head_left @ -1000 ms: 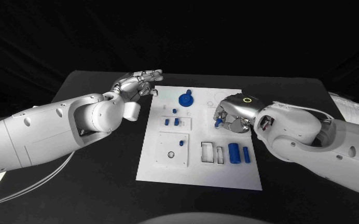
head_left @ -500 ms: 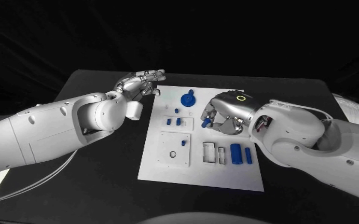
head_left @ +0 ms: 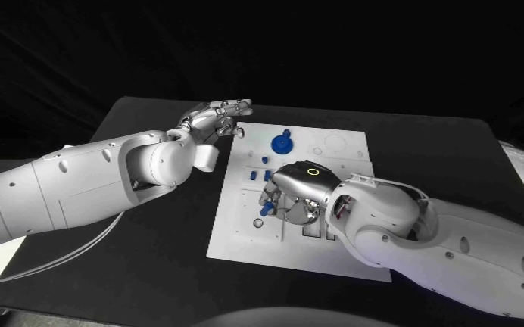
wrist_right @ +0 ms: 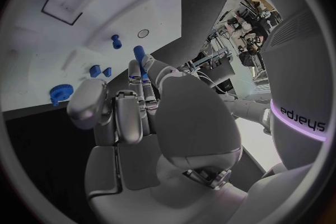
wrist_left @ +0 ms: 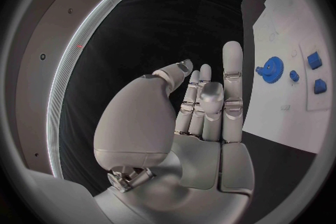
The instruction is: Assemble the parts on the task board
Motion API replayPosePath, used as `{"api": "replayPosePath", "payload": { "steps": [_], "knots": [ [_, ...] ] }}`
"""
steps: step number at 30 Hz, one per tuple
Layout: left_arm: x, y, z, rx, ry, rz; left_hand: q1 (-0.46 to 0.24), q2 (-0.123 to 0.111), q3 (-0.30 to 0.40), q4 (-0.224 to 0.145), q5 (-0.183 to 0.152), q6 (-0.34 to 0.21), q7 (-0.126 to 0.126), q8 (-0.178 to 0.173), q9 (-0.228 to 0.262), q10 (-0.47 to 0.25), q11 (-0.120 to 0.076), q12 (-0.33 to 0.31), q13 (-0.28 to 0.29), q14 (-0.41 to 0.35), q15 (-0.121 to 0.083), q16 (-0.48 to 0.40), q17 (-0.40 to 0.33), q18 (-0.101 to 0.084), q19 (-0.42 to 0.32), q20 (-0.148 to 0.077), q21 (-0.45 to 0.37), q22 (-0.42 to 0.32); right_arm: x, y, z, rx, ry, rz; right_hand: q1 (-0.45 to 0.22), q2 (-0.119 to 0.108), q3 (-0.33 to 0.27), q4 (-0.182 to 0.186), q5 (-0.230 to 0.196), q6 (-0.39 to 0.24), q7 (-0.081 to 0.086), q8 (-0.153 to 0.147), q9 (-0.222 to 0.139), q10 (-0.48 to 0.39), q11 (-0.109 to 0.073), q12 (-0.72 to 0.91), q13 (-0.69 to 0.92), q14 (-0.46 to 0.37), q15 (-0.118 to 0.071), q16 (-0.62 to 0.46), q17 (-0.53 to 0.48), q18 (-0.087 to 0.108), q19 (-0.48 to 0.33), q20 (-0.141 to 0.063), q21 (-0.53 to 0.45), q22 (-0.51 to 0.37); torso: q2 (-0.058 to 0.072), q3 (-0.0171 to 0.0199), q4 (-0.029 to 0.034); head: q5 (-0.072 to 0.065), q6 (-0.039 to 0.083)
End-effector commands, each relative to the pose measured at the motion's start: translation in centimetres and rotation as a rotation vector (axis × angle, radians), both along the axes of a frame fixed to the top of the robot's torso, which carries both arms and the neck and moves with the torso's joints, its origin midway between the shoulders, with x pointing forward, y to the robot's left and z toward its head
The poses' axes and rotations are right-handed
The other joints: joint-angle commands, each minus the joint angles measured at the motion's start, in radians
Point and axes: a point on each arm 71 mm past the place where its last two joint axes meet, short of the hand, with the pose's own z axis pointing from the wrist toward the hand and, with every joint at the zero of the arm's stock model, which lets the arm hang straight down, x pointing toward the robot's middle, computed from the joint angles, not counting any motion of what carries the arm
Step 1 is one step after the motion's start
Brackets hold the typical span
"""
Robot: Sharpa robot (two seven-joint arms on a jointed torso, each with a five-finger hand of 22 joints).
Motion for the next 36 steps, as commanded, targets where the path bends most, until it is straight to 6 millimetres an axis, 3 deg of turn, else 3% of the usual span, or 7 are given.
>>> {"api": "replayPosePath", "payload": {
  "steps": [1, 11, 27, 36],
  "knots": [
    [-0.1, -0.3, 0.1, -0.011, -0.01, -0.022, 0.005, 0.006, 0.0, -0.005, 0.006, -0.008, -0.003, 0.005, 0.001, -0.005, -0.001, 0.006, 0.001, -0.009, 0.001, -0.006, -0.001, 0.019, -0.008, -0.001, -0.006, -0.001, -0.2, 0.6, -0.8, 0.012, 0.029, 0.043, 0.0, -0.002, 0.007, -0.003, 0.004, 0.005, 0.01, -0.001, 0.009, 0.003, 0.005, -0.007, -0.002, 0.052, -0.004, 0.005, 0.001, -0.005, 0.002, -0.005, 0.001, -0.001, 0.001, 0.0, -0.0009, 0.006, -0.002],
    [-0.1, -0.3, 0.1, -0.011, -0.009, -0.023, 0.005, 0.006, 0.0, -0.005, 0.006, -0.008, -0.003, 0.005, 0.001, -0.005, -0.001, 0.006, 0.001, -0.009, 0.001, -0.006, -0.001, 0.019, -0.008, -0.001, -0.006, -0.001, 0.0, 1.3, -2.6, -0.014, 0.068, 0.051, 0.0, -0.003, 0.01, -0.005, 0.004, 0.004, 0.011, -0.002, 0.009, 0.003, 0.006, -0.01, -0.002, 0.052, -0.003, 0.005, 0.001, -0.005, 0.001, -0.004, 0.001, 0.0, 0.0, 0.0012, 0.0, 0.01, -0.008],
    [-0.1, -0.3, 0.1, -0.01, -0.009, -0.023, 0.004, 0.006, -0.001, -0.006, 0.006, -0.008, -0.003, 0.006, 0.001, -0.007, -0.001, 0.009, 0.001, -0.009, 0.001, -0.006, -0.002, 0.019, -0.009, -0.001, -0.006, -0.001, 0.0, 1.5, -3.2, -0.066, 0.068, 0.05, -0.001, -0.003, 0.011, -0.006, 0.004, 0.003, 0.012, -0.004, 0.01, 0.003, 0.007, -0.012, -0.002, 0.051, -0.002, 0.005, 0.001, -0.005, 0.001, -0.004, 0.0, -0.002, 0.001, 0.0005, -0.001, 0.011, -0.013],
    [-0.1, -0.3, 0.1, -0.011, -0.008, -0.025, 0.004, 0.006, -0.001, -0.006, 0.006, -0.008, -0.003, 0.006, 0.001, -0.007, -0.001, 0.009, 0.001, -0.009, 0.001, -0.006, -0.002, 0.019, -0.009, -0.001, -0.006, -0.001, 0.0, 2.1, -3.6, -0.124, 0.048, 0.044, -0.036, -0.027, 0.0, 0.004, 0.005, -0.019, 0.023, -0.022, 0.006, -0.027, 0.021, -0.041, -0.004, 0.048, 0.009, 0.0, -0.009, -0.005, -0.005, 0.005, -0.007, -0.011, 0.001, 0.0004, -0.0003, 0.009, -0.013]
  ]
}}
